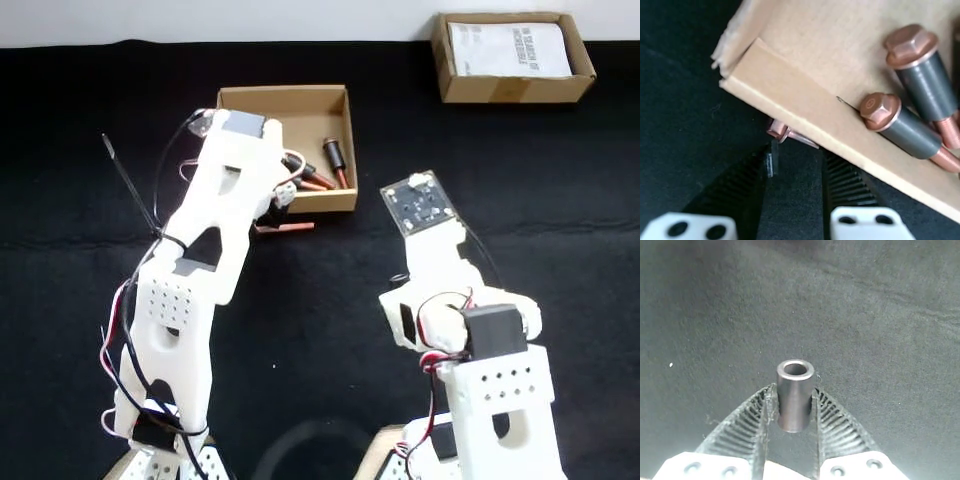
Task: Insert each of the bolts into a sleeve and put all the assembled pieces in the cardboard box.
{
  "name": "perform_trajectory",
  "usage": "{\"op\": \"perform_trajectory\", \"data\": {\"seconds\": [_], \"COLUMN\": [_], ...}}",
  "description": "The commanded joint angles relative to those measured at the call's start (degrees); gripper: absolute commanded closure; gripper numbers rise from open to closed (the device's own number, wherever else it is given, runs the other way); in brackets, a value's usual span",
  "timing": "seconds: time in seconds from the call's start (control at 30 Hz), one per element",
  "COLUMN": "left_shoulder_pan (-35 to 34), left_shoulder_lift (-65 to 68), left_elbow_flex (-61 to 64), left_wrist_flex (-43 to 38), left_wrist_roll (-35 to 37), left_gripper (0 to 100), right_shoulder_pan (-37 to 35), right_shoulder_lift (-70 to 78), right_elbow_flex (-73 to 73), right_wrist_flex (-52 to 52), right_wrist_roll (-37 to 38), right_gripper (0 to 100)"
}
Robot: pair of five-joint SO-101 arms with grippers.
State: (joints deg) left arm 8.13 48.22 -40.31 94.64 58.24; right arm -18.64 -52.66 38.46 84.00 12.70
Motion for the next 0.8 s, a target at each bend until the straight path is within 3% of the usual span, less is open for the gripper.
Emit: {"op": "perform_trajectory", "data": {"seconds": [0.0, 0.43, 0.67, 0.77], "left_shoulder_pan": [1.63, -1.10, -1.36, -1.63], "left_shoulder_lift": [-1.54, 5.05, 6.99, 6.99], "left_elbow_flex": [1.27, -2.33, -5.23, -5.67], "left_wrist_flex": [-0.62, -7.38, -7.65, -7.74], "left_wrist_roll": [0.26, 0.79, 4.84, 10.37], "left_gripper": [85, 85, 86, 86], "right_shoulder_pan": [0.22, -3.56, -4.09, -4.09], "right_shoulder_lift": [2.24, 3.91, 3.91, 3.91], "right_elbow_flex": [-0.92, -1.80, -1.80, -1.89], "right_wrist_flex": [0.13, 0.13, 0.13, 0.22], "right_wrist_roll": [1.05, 3.16, 3.16, 5.80], "right_gripper": [99.1, 99.1, 99.1, 99.1]}}
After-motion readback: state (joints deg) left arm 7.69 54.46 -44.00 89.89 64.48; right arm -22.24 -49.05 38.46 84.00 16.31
